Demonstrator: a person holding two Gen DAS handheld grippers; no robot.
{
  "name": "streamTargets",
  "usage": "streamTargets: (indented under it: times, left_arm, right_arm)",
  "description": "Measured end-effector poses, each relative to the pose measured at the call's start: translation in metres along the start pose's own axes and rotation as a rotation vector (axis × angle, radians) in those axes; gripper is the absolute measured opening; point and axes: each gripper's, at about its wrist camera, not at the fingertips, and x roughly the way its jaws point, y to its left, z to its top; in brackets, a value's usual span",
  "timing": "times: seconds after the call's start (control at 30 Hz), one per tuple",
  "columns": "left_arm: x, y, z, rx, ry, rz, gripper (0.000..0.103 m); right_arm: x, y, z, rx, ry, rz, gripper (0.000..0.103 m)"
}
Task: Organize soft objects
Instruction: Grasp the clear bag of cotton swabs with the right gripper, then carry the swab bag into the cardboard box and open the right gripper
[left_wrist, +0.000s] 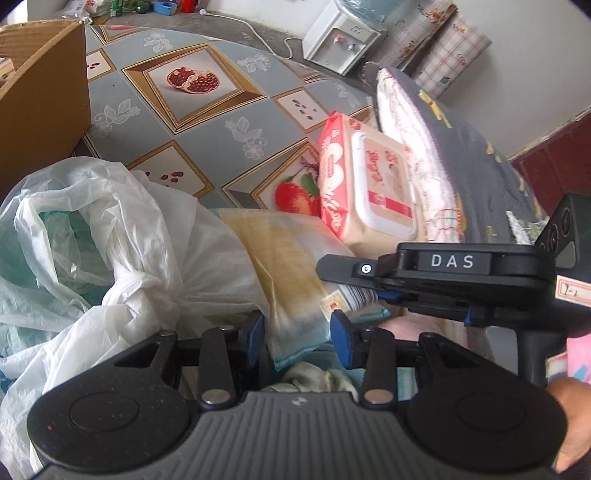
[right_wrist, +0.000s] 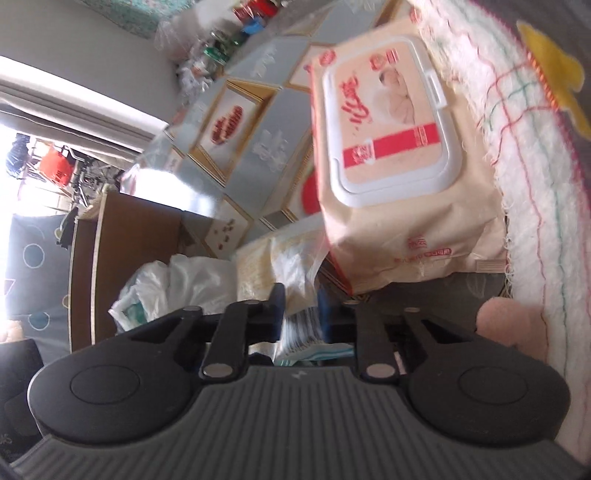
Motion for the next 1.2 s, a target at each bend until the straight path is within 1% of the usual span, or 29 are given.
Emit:
streamTargets:
  times: [0.13, 0.2, 0.27, 0.5, 0.6, 0.7, 0.77, 0.83, 0.97, 1.1, 1.2]
  left_arm:
    - [-0.013, 0.004, -0.005, -0.019, 0.002, -0.059, 0.045]
    - [-0.02, 0.005, -0.008, -0.022, -0.008, -0.077, 0.047]
    - [-0.026, 0.004, -0.01, -0.022, -0.016, -0.092, 0.051]
    - [-0.044, 0.004, -0.019, -0.027, -0.029, -0.152, 0.05]
    - [-0.055, 0.003, -0.024, -0.02, -0.033, -0.183, 0.049]
    - [-0.07, 0.002, -0.03, -0.013, -0.052, -0.204, 0.049]
    - [-0.082, 0.0, -0.035, -0.002, -0.076, -0.213, 0.046]
    - [-0.093, -0.001, -0.039, 0.01, -0.088, -0.221, 0.045]
    - [-0.121, -0.003, -0.052, 0.042, -0.128, -0.223, 0.042]
    - [-0.154, -0.001, -0.065, 0.072, -0.181, -0.204, 0.04]
    - [-0.18, 0.007, -0.073, 0.081, -0.228, -0.187, 0.039]
  right_arm:
    - [-0.018, 0.007, -0.004, -0.01, -0.037, 0.006, 0.009]
    - [-0.027, 0.009, -0.007, -0.012, -0.049, 0.01, 0.009]
    - [-0.034, 0.012, -0.012, -0.013, -0.055, 0.02, 0.009]
    - [-0.064, 0.024, -0.029, -0.015, -0.114, 0.025, 0.008]
    - [-0.084, 0.03, -0.038, -0.026, -0.151, 0.038, 0.008]
    - [-0.099, 0.036, -0.05, -0.025, -0.168, 0.066, 0.008]
    - [-0.109, 0.04, -0.058, -0.033, -0.179, 0.077, 0.008]
    - [-0.118, 0.047, -0.067, -0.037, -0.189, 0.093, 0.008]
    - [-0.133, 0.067, -0.084, -0.058, -0.211, 0.128, 0.008]
    - [-0.144, 0.094, -0.098, -0.096, -0.224, 0.16, 0.008]
    - [-0.147, 0.12, -0.109, -0.134, -0.228, 0.183, 0.008]
